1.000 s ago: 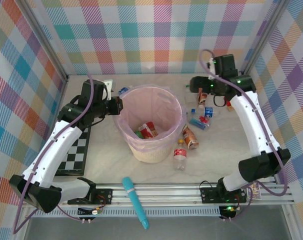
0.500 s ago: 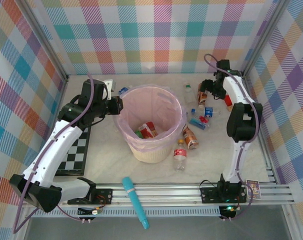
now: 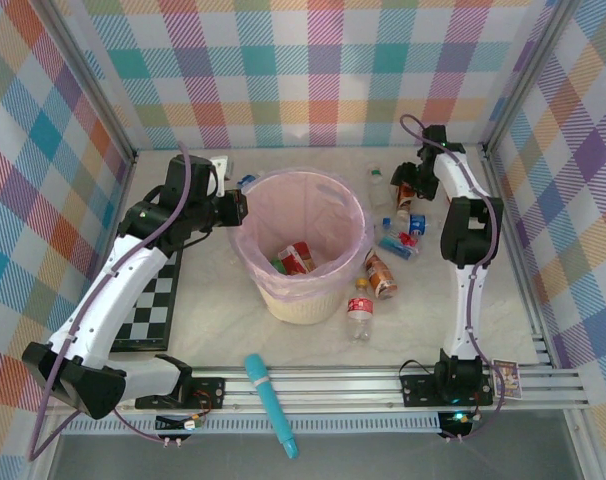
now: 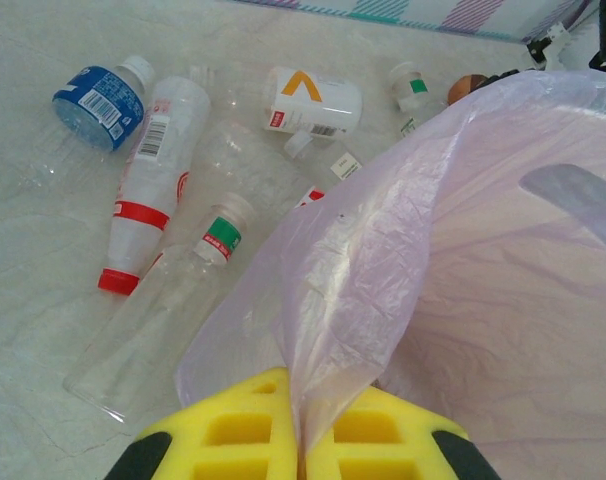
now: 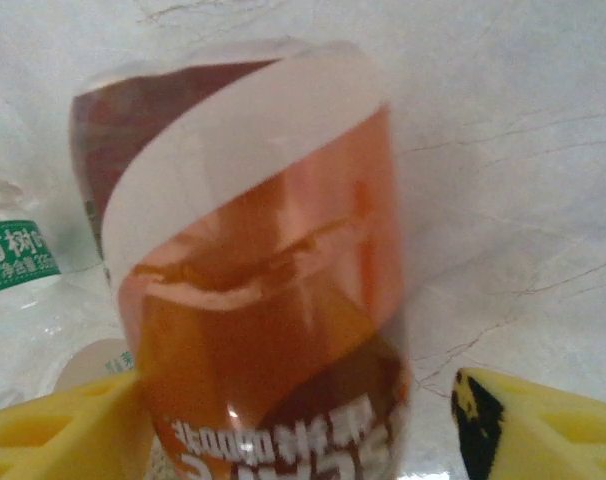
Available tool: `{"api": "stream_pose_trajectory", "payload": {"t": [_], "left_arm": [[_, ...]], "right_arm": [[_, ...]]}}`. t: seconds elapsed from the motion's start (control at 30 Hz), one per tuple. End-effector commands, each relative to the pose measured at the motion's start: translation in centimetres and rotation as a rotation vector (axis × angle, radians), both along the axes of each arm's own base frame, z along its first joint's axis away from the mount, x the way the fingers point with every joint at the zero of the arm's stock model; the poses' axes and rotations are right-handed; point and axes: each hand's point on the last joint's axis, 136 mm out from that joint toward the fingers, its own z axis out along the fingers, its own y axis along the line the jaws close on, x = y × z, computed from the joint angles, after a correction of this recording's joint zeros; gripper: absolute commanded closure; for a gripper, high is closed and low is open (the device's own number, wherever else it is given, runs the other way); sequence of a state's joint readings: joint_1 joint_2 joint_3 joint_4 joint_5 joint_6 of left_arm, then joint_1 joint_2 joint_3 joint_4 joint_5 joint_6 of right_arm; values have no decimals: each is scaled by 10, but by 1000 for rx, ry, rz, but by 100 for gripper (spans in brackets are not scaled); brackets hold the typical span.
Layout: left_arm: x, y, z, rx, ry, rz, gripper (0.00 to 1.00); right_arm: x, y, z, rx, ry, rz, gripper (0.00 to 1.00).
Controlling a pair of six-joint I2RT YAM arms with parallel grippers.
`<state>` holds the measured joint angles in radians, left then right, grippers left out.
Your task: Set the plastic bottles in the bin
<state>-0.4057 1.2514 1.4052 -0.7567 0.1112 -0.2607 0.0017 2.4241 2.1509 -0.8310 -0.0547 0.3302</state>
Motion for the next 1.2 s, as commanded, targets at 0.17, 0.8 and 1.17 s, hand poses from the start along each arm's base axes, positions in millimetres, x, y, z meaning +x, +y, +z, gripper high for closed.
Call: {"api": "stream_pose_trajectory", "payload": {"t": [0.17,0.8,1.17], "left_arm": [[6,-8,16,-45,-37,-7,100],[9,-7,14,-8,-34,-14,100],[10,-12,15,-23,-37,-38,100]], "right_arm": [[9,-14,28,1,-55,-18,35],[-41,-23,241,107,-362,56,51],[-151,74,380,355,-627,342,52]]}}
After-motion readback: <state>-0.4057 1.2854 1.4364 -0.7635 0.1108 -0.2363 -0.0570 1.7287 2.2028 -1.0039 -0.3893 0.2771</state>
